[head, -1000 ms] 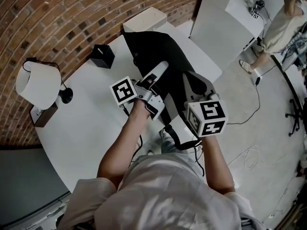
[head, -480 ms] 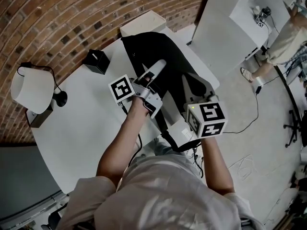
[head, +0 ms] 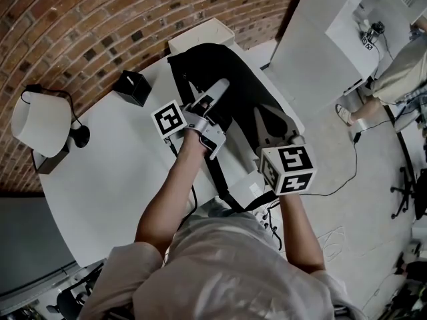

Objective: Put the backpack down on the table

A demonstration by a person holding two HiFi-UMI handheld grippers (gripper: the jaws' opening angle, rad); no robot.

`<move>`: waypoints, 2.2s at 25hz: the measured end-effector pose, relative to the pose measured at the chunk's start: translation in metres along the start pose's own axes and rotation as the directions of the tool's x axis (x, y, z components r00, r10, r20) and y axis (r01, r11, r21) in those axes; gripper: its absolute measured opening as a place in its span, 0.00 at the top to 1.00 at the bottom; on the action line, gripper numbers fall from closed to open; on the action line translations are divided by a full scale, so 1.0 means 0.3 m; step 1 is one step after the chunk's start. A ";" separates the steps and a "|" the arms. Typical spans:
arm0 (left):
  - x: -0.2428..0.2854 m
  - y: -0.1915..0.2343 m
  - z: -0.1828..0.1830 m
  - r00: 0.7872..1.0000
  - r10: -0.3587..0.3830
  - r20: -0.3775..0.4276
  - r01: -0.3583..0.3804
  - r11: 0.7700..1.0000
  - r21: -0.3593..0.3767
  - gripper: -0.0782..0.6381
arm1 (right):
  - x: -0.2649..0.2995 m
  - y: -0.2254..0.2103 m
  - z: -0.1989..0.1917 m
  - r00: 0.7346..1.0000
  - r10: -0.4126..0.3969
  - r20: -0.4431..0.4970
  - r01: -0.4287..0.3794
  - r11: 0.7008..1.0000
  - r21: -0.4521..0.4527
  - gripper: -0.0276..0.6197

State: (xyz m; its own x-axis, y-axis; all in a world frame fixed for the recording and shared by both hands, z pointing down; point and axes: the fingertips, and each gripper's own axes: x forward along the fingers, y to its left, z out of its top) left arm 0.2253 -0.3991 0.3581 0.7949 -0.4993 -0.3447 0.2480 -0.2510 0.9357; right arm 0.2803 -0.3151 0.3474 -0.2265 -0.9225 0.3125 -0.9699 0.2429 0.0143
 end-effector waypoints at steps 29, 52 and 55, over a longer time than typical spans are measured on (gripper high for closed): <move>-0.207 0.246 0.246 0.977 0.077 0.197 -0.070 0.997 -0.043 0.78 | 0.280 0.172 -0.145 0.982 0.161 -0.097 -0.163 0.987 -0.009 0.95; -0.367 0.365 0.279 0.959 0.192 0.206 -0.174 0.979 -0.103 0.78 | 0.353 0.337 -0.231 0.950 0.268 -0.161 -0.272 0.962 -0.005 0.95; -0.390 0.385 0.283 0.956 0.203 0.210 -0.183 0.977 -0.110 0.78 | 0.360 0.351 -0.238 0.948 0.272 -0.165 -0.277 0.961 -0.007 0.95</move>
State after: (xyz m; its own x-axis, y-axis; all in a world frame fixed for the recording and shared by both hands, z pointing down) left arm 0.1139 -0.4401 0.5000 0.6943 -0.7027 -0.1554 0.1577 -0.0621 0.9855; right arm 0.1601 -0.3679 0.4506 -0.4638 -0.7590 0.4570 -0.8687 0.4908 -0.0666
